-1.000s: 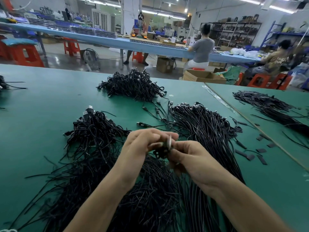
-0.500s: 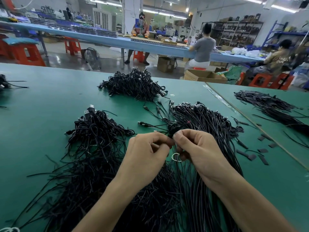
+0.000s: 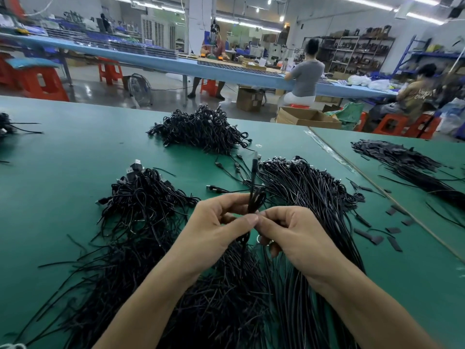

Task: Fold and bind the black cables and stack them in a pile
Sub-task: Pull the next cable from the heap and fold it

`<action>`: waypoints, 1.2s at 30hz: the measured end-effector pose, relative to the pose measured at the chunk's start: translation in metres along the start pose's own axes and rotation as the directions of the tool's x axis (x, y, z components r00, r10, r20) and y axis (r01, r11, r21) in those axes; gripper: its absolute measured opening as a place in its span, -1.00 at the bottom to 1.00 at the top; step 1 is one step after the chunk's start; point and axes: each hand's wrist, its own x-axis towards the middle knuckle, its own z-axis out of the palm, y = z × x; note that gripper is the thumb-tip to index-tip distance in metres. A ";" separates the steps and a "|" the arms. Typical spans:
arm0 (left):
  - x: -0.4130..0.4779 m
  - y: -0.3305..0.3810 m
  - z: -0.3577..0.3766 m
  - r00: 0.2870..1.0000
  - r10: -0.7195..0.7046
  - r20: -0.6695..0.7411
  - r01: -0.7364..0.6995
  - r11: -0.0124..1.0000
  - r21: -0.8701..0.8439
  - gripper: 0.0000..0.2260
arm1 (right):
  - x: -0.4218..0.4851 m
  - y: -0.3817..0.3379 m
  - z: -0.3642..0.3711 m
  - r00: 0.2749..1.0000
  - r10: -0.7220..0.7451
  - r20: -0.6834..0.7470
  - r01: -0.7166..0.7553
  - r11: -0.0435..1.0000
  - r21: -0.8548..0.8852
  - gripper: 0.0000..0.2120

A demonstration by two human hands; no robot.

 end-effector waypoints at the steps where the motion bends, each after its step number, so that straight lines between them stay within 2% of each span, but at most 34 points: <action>1: 0.000 0.000 0.000 1.000 0.014 -0.009 -0.014 1.000 0.005 -0.74 | 0.001 0.001 0.000 1.000 0.018 0.004 -0.019 1.000 0.025 -0.88; 4: 0.000 -0.001 0.002 0.992 0.115 -0.049 -0.109 0.988 0.106 -0.67 | 0.003 0.004 -0.001 0.995 0.090 0.041 -0.095 0.983 0.156 -0.85; 9: 0.000 -0.006 -0.001 0.953 0.301 0.013 -0.294 0.917 0.271 -0.73 | 0.003 0.006 -0.006 0.956 0.230 0.183 -0.281 0.894 0.349 -0.84; 13: 0.004 -0.009 -0.007 0.948 0.317 0.043 -0.312 0.886 0.343 -0.73 | 0.006 0.016 -0.001 0.941 0.257 0.220 -0.332 0.825 0.458 -0.85; 15: 0.007 -0.013 -0.011 0.966 0.258 -0.028 -0.226 0.892 0.392 -0.70 | 0.011 0.027 0.001 0.957 0.241 0.161 -0.286 0.878 0.385 -0.85; 17: 0.014 -0.018 -0.023 0.964 0.193 -0.185 -0.105 0.911 0.400 -0.70 | 0.015 0.043 -0.004 0.970 0.235 0.068 -0.244 0.944 0.223 -0.82; 20: 0.025 -0.026 -0.054 0.889 0.047 -0.455 0.061 0.974 0.220 -0.63 | 0.023 0.069 -0.018 0.976 0.191 -0.100 -0.203 0.971 -0.129 -0.80; 22: 0.028 -0.036 -0.077 0.816 -0.004 -0.579 0.139 0.972 0.189 -0.57 | 0.031 0.087 -0.028 0.977 0.108 -0.184 -0.180 0.879 -0.442 -0.86; 24: 0.028 -0.049 -0.097 0.750 0.044 -0.660 0.200 0.936 0.290 -0.58 | 0.040 0.100 -0.030 0.978 0.091 -0.186 -0.189 0.758 -0.624 -0.88; 26: 0.027 -0.059 -0.111 0.688 0.121 -0.715 0.256 0.882 0.395 -0.63 | 0.047 0.108 -0.025 0.974 0.137 -0.182 -0.227 0.665 -0.711 -0.80; 29: 0.025 -0.070 -0.124 0.628 0.201 -0.752 0.290 0.836 0.465 -0.73 | 0.057 0.110 -0.013 0.972 0.095 -0.216 -0.230 0.585 -0.778 -0.78; 33: 0.023 -0.077 -0.130 0.610 0.253 -0.751 0.319 0.790 0.524 -0.74 | 0.070 0.107 -0.001 0.958 0.114 -0.263 -0.283 0.529 -0.800 -0.74; 36: 0.024 -0.081 -0.128 0.637 0.248 -0.730 0.365 0.737 0.569 -0.74 | 0.078 0.105 0.001 0.950 0.170 -0.260 -0.311 0.510 -0.802 -0.73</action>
